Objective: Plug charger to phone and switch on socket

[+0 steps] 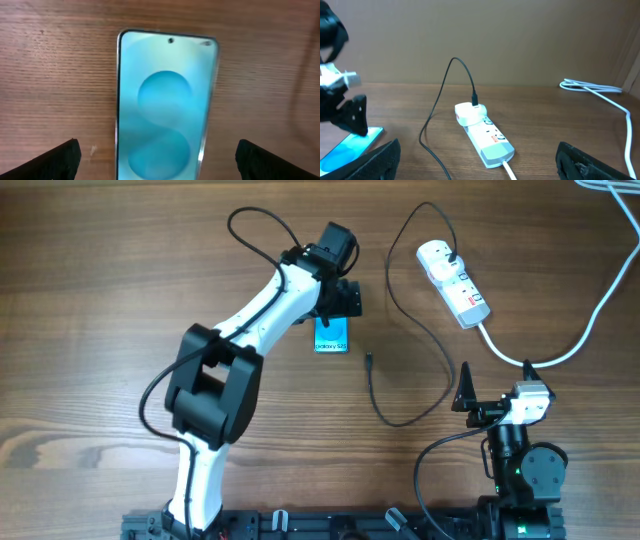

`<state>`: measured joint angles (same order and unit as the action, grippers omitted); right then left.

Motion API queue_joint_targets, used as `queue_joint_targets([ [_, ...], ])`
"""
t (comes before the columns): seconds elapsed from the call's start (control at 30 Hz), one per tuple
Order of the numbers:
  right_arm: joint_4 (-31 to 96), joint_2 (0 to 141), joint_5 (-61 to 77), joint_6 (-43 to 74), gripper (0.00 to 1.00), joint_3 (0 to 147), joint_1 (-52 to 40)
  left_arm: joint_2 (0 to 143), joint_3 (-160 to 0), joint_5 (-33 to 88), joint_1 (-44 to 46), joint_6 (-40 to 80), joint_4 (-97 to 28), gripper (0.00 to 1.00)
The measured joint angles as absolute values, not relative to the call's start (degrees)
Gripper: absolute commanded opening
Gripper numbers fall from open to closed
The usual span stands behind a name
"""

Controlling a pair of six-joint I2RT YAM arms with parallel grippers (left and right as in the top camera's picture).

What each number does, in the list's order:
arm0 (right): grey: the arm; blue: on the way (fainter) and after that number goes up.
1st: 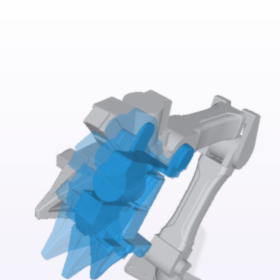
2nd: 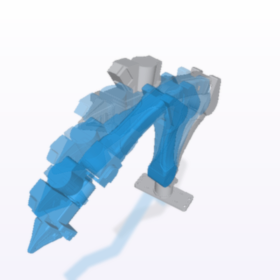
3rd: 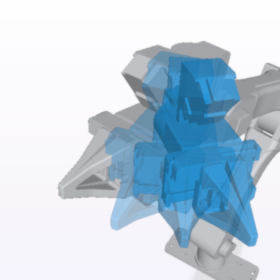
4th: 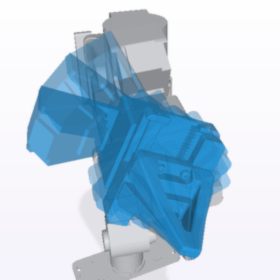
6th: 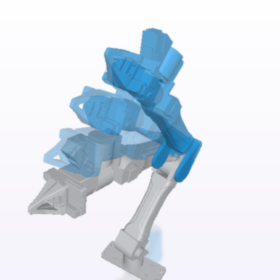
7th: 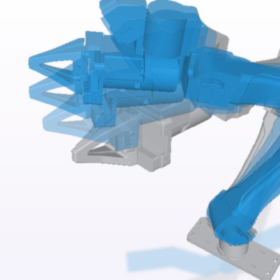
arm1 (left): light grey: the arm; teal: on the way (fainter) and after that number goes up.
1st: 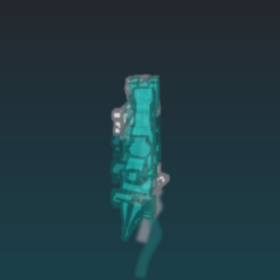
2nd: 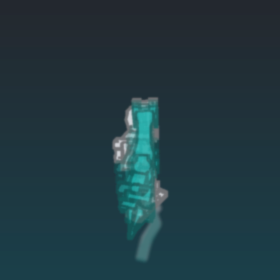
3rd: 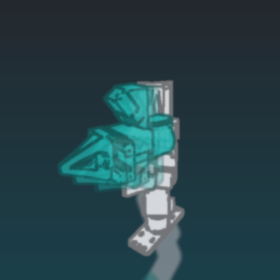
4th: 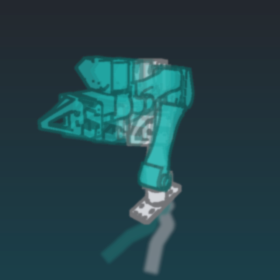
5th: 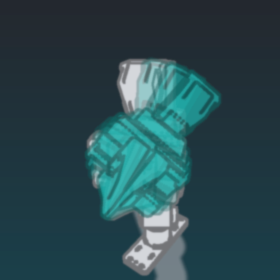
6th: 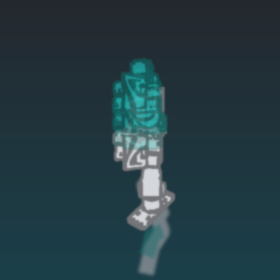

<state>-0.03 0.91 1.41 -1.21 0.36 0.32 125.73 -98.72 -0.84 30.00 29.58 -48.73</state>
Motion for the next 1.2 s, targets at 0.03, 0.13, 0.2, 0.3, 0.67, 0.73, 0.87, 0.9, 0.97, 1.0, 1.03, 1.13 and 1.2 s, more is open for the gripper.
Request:
queue_joint_targets([
  [0.03,-0.03,0.91,1.41,-1.21,1.0,0.36,0.32,126.74,-98.72,-1.96,30.35,29.54,-48.56,1.0],
  [0.13,-0.03,0.91,1.41,-1.21,1.0,0.36,0.32,129.54,-98.72,-4.69,31.83,29.19,-47.77,0.92],
  [0.2,-0.03,0.91,1.41,-1.21,1.0,0.36,0.32,129.64,-98.72,-5.32,32.53,29.02,-47.44,0.85],
  [0.3,-0.01,0.91,1.43,-1.21,1.0,0.36,0.32,129.8,-98.78,-7.92,32.58,28.99,-48.93,0.85],
  [0.67,-0.03,0.91,1.43,-1.21,1.0,0.36,0.32,129.78,-99.57,-11.22,31.46,28.99,-53.54,0.96],
  [0.73,-0.03,0.91,1.41,-1.21,0.99,0.36,0.32,129.78,-99.55,-7.94,29.63,28.58,-52.8,1.0],
  [0.87,-0.03,0.91,1.41,-1.21,1.0,0.36,0.32,129.86,-99.44,-1.06,26.46,25.96,-51.35,1.0],
  [0.9,-0.03,0.91,1.41,-1.21,1.0,0.36,0.32,129.84,-99.44,-0.95,26.46,25.67,-51.35,1.0],
  [0.97,-0.03,0.91,1.41,-1.21,1.0,0.36,0.32,129.84,-99.44,-0.93,26.5,25.45,-51.35,1.0],
  [1.0,-0.03,0.91,1.41,-1.21,1.0,0.36,0.32,129.84,-99.44,-0.93,26.52,25.3,-51.35,1.0],
  [1.03,-0.03,0.91,1.41,-1.21,1.0,0.36,0.32,129.84,-99.44,-0.93,26.52,25.23,-51.37,0.99],
  [1.13,-0.03,0.91,1.41,-1.21,1.0,0.36,0.32,129.84,-99.44,-0.95,26.92,24.84,-51.2,0.99],
  [1.2,-0.03,0.91,1.41,-1.21,1.0,0.36,0.32,129.84,-99.44,-1.69,27.86,24.99,-51.05,1.0],
])
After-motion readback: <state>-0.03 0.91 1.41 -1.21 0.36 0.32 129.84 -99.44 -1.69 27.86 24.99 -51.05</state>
